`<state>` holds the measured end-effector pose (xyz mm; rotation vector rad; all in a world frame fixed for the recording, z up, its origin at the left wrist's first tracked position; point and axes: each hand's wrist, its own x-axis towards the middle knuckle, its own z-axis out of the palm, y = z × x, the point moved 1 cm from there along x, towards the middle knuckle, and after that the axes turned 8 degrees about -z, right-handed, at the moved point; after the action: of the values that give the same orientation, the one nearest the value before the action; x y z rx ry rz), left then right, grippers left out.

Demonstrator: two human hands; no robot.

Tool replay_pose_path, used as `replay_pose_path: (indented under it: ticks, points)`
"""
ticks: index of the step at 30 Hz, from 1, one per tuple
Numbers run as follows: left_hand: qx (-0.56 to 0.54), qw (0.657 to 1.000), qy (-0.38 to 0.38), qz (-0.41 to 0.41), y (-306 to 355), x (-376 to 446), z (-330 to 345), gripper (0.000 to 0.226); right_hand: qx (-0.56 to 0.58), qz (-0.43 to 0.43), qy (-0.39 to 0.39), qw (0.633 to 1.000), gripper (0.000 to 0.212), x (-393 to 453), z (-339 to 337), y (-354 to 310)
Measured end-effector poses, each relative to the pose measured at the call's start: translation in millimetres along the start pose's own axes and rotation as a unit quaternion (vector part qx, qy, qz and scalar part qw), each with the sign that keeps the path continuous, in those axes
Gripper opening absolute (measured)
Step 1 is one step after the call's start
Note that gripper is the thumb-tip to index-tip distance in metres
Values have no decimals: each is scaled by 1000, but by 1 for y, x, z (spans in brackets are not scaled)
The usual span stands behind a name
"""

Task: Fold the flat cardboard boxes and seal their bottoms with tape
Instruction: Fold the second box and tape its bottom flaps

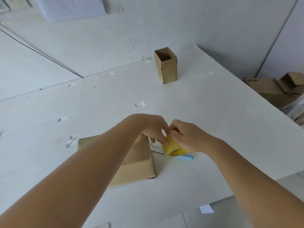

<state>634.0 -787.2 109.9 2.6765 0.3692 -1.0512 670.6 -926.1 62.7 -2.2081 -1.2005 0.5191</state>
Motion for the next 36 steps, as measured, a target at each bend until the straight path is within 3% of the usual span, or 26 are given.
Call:
replay_pose_path:
  ticks: [4, 8, 13, 17, 22, 25, 27, 32, 36]
  points:
    - [-58, 997, -44, 2, -8, 0, 4, 20, 46, -6, 46, 998, 8, -4, 5, 5]
    - [-106, 994, 17, -5, -25, 2, 11, 17, 98, -18, 119, 988, 12, -3, 6, 3]
    - [-190, 980, 67, 1, -35, 2, 16, 13, 182, 67, 280, 940, 22, -1, 18, 17]
    - [-242, 964, 107, 11, -39, 2, 18, 12, 207, 143, 339, 907, 27, -4, 34, 29]
    - [-301, 945, 127, 17, -42, 4, 19, 11, 208, 166, 316, 911, 30, -14, 59, 45]
    - [-347, 927, 135, 34, -44, 4, 18, 12, 69, 131, 201, 968, 36, -18, 78, 51]
    - [-358, 922, 142, 42, -44, 4, 19, 11, -30, 90, 121, 988, 40, -20, 92, 50]
    - [-372, 914, 152, 55, -45, 2, 19, 11, -164, 55, 93, 981, 25, -31, 108, 48]
    - [-383, 912, 139, 58, -44, 1, 18, 12, -144, 106, 73, 981, 22, -44, 95, 44]
